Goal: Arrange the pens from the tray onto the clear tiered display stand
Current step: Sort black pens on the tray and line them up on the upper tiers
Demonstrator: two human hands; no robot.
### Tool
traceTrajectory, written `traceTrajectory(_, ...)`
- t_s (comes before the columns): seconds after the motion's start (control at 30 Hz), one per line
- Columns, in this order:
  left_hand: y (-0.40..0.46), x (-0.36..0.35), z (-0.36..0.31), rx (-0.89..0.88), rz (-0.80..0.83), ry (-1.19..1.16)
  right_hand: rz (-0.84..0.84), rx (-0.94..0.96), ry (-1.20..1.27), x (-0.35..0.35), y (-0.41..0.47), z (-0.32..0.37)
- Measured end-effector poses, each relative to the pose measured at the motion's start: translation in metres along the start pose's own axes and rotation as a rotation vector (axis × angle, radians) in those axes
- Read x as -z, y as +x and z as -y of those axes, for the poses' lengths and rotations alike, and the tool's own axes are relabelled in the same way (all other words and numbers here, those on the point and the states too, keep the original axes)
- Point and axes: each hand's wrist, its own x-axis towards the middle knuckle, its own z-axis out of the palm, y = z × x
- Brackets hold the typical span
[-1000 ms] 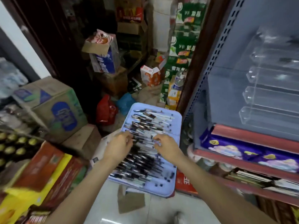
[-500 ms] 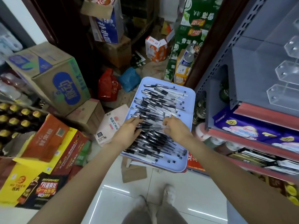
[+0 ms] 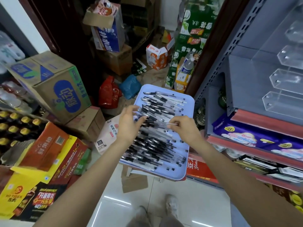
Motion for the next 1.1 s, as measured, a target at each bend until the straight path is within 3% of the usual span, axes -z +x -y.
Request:
traceTrajectory(0.07, 0.01, -0.007, -0.028, 0.119, -0.104, -0.137, -0.104, -0.046, 0.178, 0.018, -0.003, 0.004)
traceTrajectory(0.13, 0.022, -0.019, -0.062, 0.23, -0.011, -0.282, -0.211, -0.087, 0.399, 0.04, -0.003, 0.008)
traceTrajectory(0.23, 0.03, -0.041, -0.122, 0.19, 0.294, -0.484, -0.28, -0.065, 0.536, 0.076, -0.001, 0.014)
traceTrajectory(0.37, 0.035, -0.07, -0.201, 0.053, 0.354, -0.614, -0.325, 0.034, 0.521, 0.14, -0.01, -0.001)
traceTrajectory(0.43, 0.038, -0.084, -0.237, -0.123, 0.285, -0.528, -0.375, 0.072, 0.385, 0.183, -0.014, -0.018)
traceTrajectory(0.5, 0.042, -0.099, -0.273, -0.325, 0.198, -0.298, -0.481, 0.093, 0.346, 0.233, -0.021, -0.036)
traceTrajectory(0.63, 0.047, -0.138, -0.344, -0.623, 0.227, 0.078, -0.558, 0.207, 0.521, 0.326, -0.034, -0.066)
traceTrajectory(0.83, 0.05, -0.18, -0.415, -0.662, 0.293, 0.17, -0.517, 0.326, 0.964, 0.405, -0.033, -0.11)
traceTrajectory(0.93, 0.053, -0.189, -0.431, -0.624, 0.396, 0.167, -0.439, 0.362, 1.035, 0.427, -0.035, -0.127)
traceTrajectory(1.0, 0.058, -0.189, -0.439, -0.647, 0.309, 0.202, -0.454, 0.356, 1.034, 0.44, -0.035, -0.137)
traceTrajectory(1.1, 0.07, -0.188, -0.442, -0.642, 0.011, 0.246, -0.612, 0.336, 1.073, 0.459, -0.028, -0.152)
